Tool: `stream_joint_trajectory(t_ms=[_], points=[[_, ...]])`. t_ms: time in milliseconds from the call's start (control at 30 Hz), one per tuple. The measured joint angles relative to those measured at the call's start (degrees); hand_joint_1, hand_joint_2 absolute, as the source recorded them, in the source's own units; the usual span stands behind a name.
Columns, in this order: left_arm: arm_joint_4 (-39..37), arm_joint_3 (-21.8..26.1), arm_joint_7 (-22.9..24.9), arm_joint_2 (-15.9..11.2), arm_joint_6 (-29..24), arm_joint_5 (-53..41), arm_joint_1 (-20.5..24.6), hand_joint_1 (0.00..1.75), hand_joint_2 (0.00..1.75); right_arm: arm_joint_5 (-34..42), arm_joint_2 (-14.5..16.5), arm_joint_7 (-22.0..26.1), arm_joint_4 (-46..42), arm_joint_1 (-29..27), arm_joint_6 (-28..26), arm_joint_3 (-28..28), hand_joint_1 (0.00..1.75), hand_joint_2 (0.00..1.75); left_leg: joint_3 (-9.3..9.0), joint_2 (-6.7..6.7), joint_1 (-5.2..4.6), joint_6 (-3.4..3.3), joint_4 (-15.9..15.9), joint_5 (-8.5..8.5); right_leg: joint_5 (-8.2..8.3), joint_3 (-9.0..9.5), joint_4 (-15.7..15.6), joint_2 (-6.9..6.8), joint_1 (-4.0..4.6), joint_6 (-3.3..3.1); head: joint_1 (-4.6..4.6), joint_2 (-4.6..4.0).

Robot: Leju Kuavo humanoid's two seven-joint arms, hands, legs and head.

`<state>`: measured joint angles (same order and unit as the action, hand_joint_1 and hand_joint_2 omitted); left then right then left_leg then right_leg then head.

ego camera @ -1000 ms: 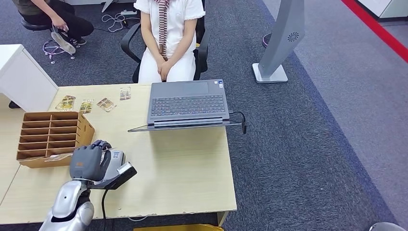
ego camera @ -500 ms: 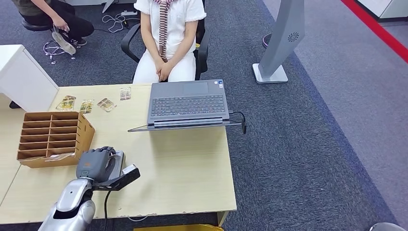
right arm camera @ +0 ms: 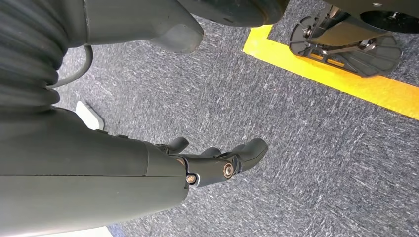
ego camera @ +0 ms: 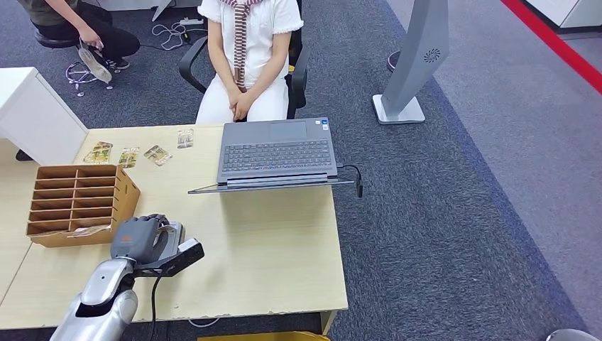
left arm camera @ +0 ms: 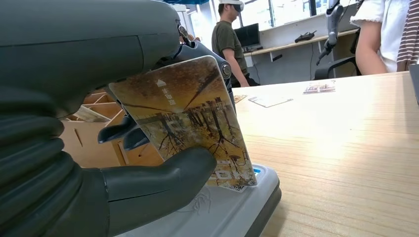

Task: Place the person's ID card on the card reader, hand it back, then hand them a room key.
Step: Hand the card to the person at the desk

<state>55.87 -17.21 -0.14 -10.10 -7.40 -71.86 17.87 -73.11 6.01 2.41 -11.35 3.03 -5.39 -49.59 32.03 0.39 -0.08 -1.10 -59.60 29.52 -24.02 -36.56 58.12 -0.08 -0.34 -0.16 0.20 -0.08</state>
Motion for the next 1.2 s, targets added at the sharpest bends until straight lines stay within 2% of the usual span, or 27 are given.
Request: stream_joint_trajectory(t_ms=[200, 300, 433, 567, 633, 767, 867, 1067, 1200], points=[[1.51, -0.09, -0.65, -0.63, -1.11, 1.37, 0.02, 1.75, 1.75, 0.08, -0.16, 0.31, -0.01, -0.01, -0.08, 0.00, 0.00, 1.75, 0.01, 0.01, 0.02, 0.01, 0.00, -0.02, 0.03, -0.04, 0.01, 0.01, 0.03, -0.05, 0.01, 0.00], [5.25, -0.19, -0.69, -1.49, -1.37, 2.57, -0.05, 1.75, 1.75, 0.14, -0.25, 0.33, 0.00, -0.07, -0.34, 0.00, 0.00, 1.75, 0.09, 0.01, 0.07, 0.04, -0.01, -0.06, 0.09, -0.12, 0.01, 0.02, 0.08, -0.09, 0.01, 0.00], [12.05, -0.19, -0.72, -2.06, -6.26, 3.10, -0.06, 1.75, 1.75, 0.13, -0.28, 0.19, 0.01, -0.08, -0.64, -0.01, 0.00, 1.75, 0.14, -0.02, 0.08, 0.04, -0.01, -0.06, 0.11, -0.14, 0.00, -0.01, 0.10, -0.09, 0.02, 0.00], [16.31, -0.19, -0.71, -2.06, -7.82, 2.89, -0.13, 1.75, 1.75, 0.12, -0.28, 0.16, 0.01, -0.07, -0.69, -0.01, 0.00, 1.75, 0.16, 0.00, 0.08, 0.03, -0.01, -0.04, 0.11, -0.16, -0.01, 0.00, 0.10, -0.09, 0.01, 0.00], [17.54, -0.19, -1.14, -2.03, -10.60, 2.86, -0.32, 1.75, 1.75, 0.07, -0.28, 0.02, 0.01, -0.09, -0.72, -0.02, 0.00, 1.75, 0.17, -0.01, 0.08, 0.03, -0.01, -0.04, 0.11, -0.18, -0.02, 0.00, 0.10, -0.09, 0.01, -0.01], [20.44, 0.02, -2.35, -1.66, -19.45, 2.97, -0.47, 1.75, 1.75, -0.25, -0.28, -0.59, 0.05, -0.06, -0.78, -0.01, 0.00, 1.75, 0.18, -0.03, 0.08, 0.03, -0.01, -0.04, 0.11, -0.20, -0.02, -0.01, 0.10, -0.09, 0.01, 0.00], [22.51, 0.57, -2.61, -1.31, -21.33, 3.20, 0.18, 1.75, 1.75, -0.36, -0.28, -0.94, 0.09, -0.03, -0.72, -0.01, 0.00, 1.75, 0.19, -0.03, 0.08, 0.03, -0.01, -0.04, 0.11, -0.21, -0.02, -0.01, 0.10, -0.09, 0.00, 0.00], [21.39, 2.11, -2.13, -1.14, -21.07, 2.04, 6.21, 1.75, 1.75, -1.34, -0.28, -0.95, 0.16, 0.02, -0.37, 0.07, 0.00, 1.75, 0.21, -0.04, 0.09, 0.05, -0.02, -0.09, 0.12, -0.21, -0.01, -0.04, 0.12, -0.09, 0.02, -0.01], [13.53, 2.25, 0.37, -1.48, -16.21, 0.49, 14.93, 1.75, 1.75, -1.80, -0.28, -0.55, 0.20, 0.21, 0.07, 0.56, 0.00, 1.75, 0.34, -0.07, 0.10, 0.09, -0.03, -0.27, 0.29, -0.32, -0.01, -0.09, 0.14, -0.15, 0.01, 0.01]])
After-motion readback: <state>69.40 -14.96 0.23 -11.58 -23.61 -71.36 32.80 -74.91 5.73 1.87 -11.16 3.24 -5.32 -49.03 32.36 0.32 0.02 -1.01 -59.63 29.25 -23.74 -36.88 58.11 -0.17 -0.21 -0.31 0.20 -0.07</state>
